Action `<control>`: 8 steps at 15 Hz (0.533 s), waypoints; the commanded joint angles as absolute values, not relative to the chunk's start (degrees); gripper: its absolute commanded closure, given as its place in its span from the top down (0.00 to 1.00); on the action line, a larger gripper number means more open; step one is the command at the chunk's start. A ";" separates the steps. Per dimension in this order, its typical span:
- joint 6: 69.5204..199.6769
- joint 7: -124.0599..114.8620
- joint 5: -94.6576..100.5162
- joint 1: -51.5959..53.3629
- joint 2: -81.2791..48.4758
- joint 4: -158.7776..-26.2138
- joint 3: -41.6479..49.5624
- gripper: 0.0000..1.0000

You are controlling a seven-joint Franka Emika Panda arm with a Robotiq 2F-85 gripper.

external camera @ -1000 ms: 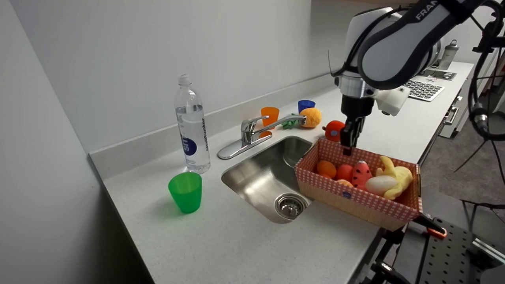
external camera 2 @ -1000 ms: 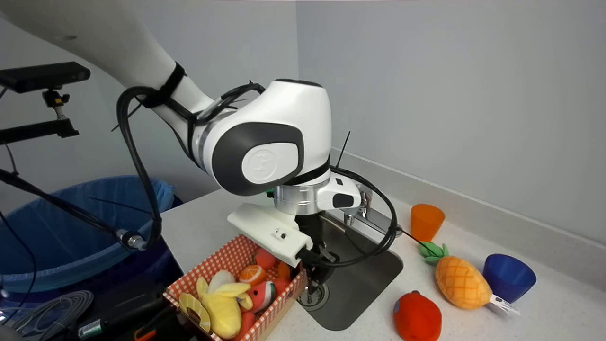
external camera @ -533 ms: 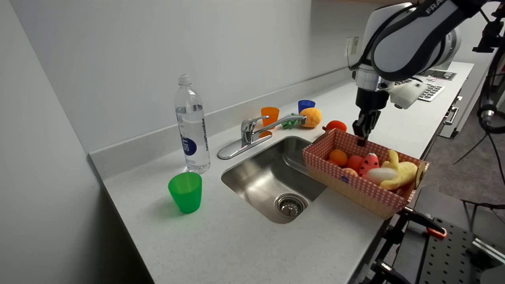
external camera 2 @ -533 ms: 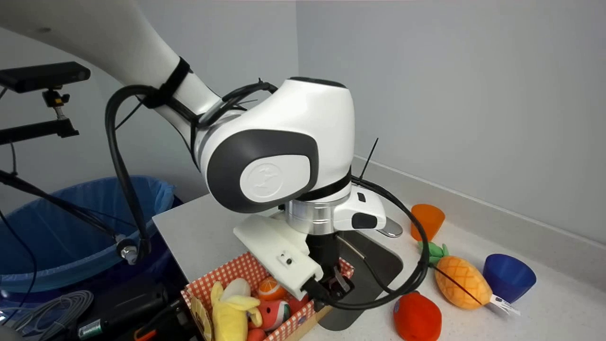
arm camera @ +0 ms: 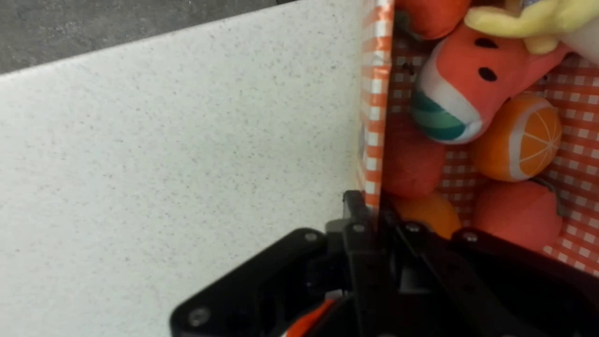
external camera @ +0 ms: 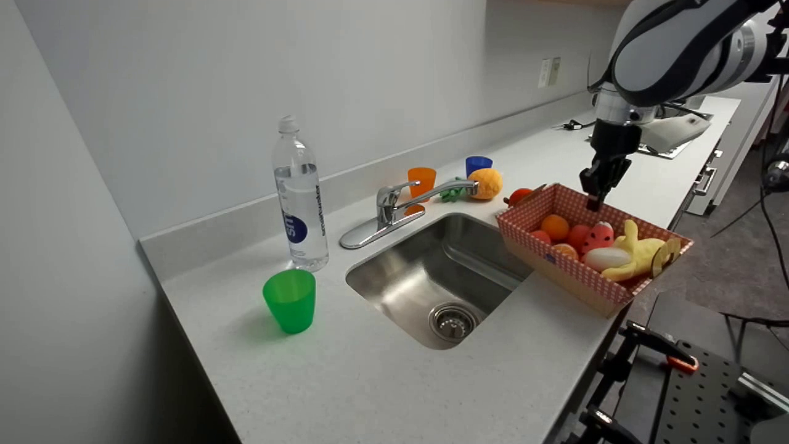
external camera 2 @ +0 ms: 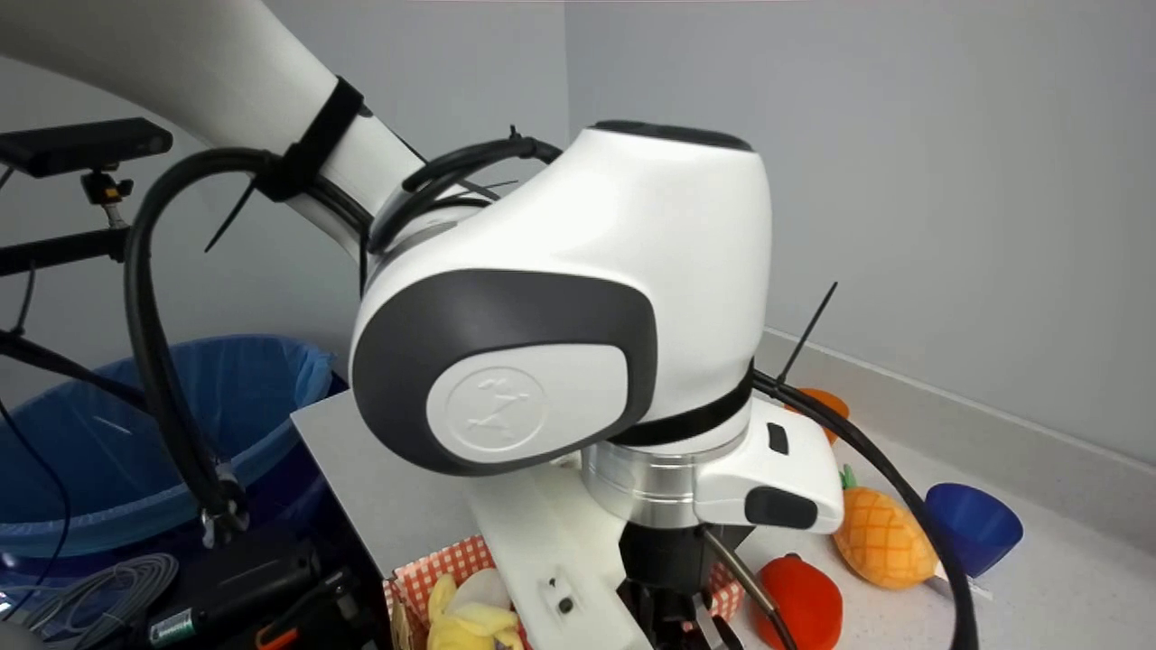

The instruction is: Move the box to the right

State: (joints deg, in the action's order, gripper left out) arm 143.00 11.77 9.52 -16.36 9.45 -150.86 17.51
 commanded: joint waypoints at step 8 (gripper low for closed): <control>143.19 12.08 9.79 -21.56 7.01 -145.98 22.20 0.02</control>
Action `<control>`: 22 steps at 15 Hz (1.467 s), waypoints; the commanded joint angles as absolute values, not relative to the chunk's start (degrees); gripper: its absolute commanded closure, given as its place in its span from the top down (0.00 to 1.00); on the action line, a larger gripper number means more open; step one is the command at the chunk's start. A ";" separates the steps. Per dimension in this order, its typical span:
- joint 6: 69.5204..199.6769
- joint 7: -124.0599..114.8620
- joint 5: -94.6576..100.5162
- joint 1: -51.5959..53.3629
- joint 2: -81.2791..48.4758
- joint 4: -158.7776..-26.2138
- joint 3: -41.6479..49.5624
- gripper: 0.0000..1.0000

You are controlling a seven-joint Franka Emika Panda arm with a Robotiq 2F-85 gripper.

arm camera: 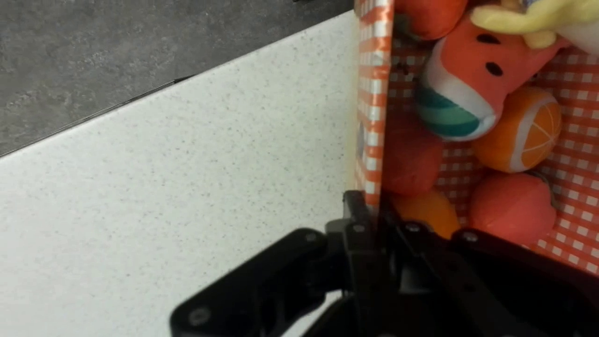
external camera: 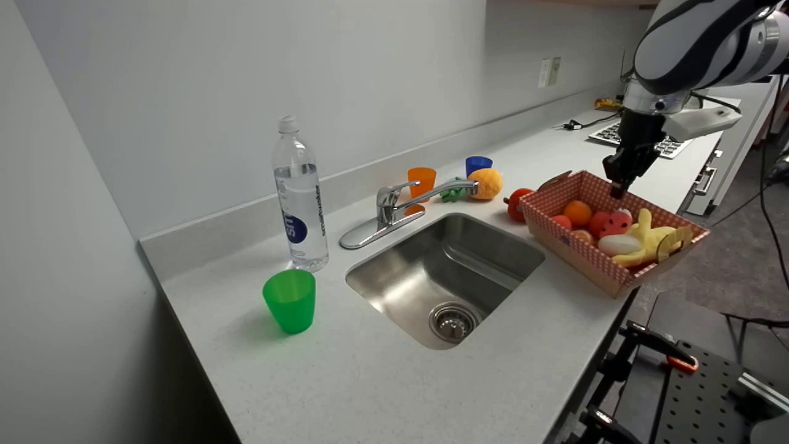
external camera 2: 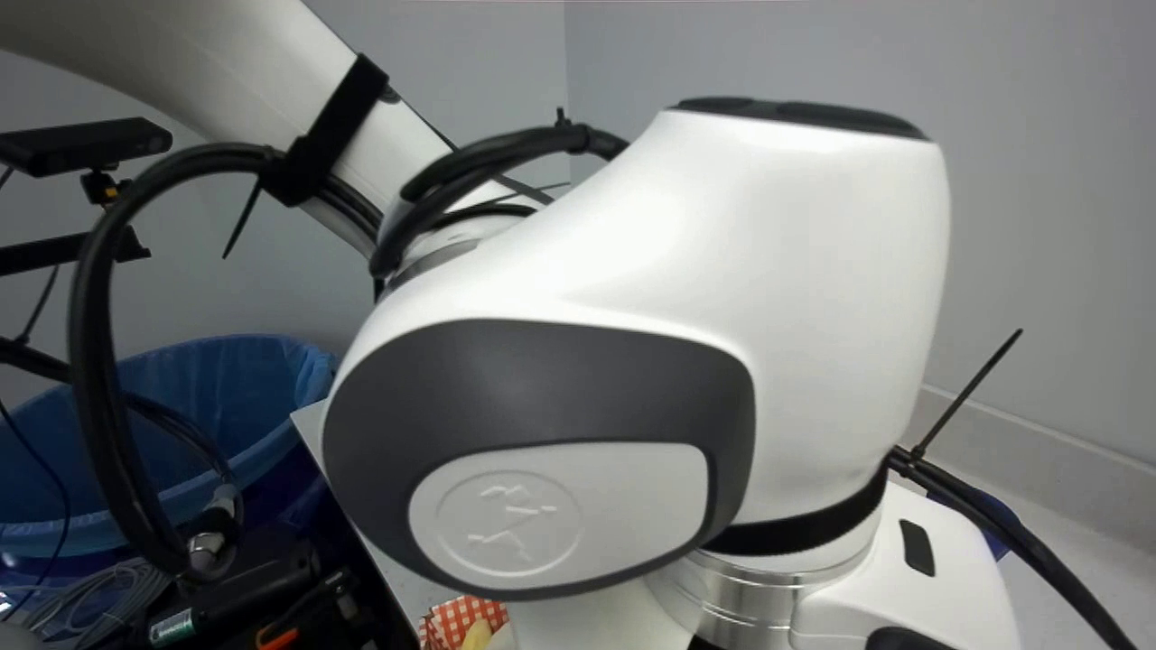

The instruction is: Move the box to the right

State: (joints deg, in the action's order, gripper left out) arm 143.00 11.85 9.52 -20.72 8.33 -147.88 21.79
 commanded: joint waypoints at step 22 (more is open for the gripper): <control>140.78 20.00 5.84 -11.75 13.52 -144.86 14.27 1.00</control>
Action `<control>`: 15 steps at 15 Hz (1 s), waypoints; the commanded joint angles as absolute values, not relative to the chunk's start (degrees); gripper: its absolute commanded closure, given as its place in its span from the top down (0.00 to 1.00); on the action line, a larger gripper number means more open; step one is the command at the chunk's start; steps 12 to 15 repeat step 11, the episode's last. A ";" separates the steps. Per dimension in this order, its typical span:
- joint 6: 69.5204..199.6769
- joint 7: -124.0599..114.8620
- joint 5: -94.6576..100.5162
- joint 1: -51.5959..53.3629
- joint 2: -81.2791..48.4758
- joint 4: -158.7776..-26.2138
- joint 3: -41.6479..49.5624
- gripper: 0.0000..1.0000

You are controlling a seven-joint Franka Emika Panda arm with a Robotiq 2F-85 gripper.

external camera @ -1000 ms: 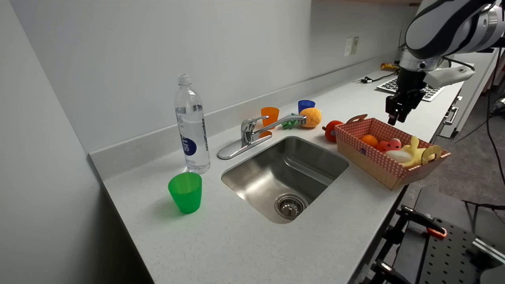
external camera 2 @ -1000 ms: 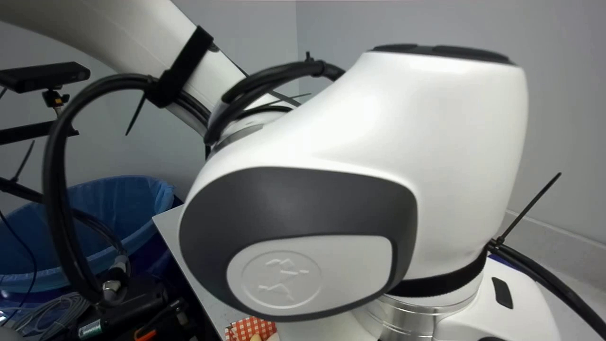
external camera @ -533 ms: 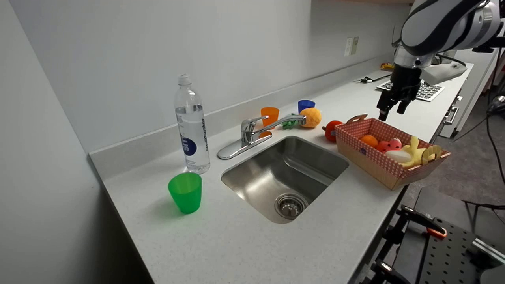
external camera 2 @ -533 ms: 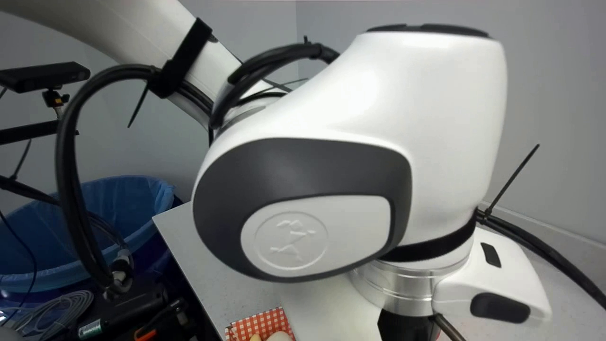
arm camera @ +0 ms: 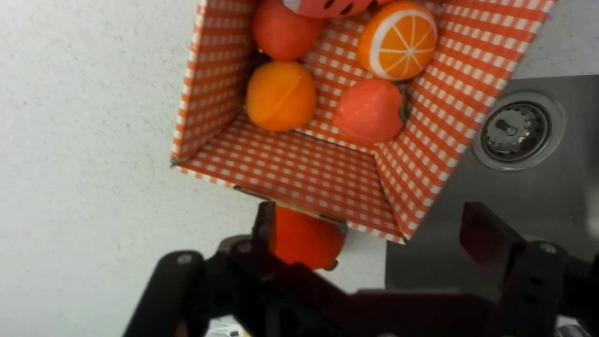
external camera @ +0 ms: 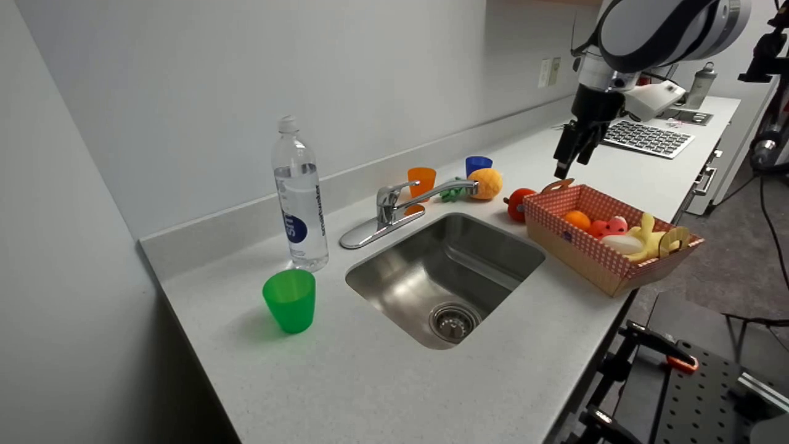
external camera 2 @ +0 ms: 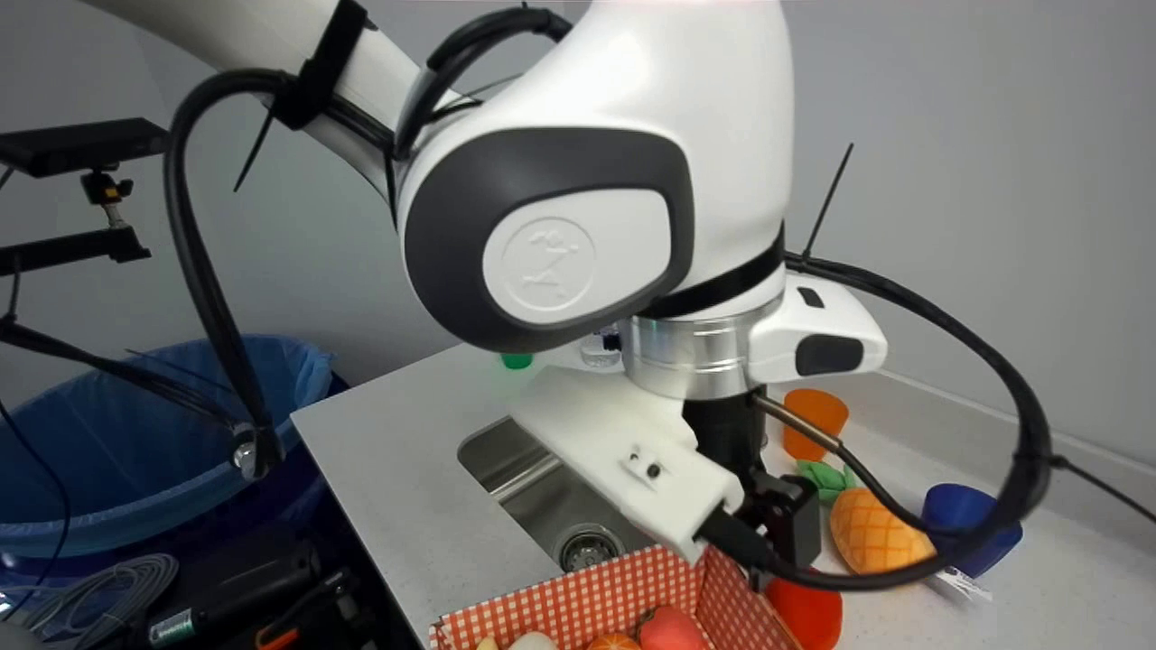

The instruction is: Move the box to the right

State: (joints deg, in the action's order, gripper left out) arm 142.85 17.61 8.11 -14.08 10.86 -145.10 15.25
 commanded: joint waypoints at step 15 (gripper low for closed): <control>138.01 19.93 3.77 -7.67 16.89 -142.41 12.11 1.00</control>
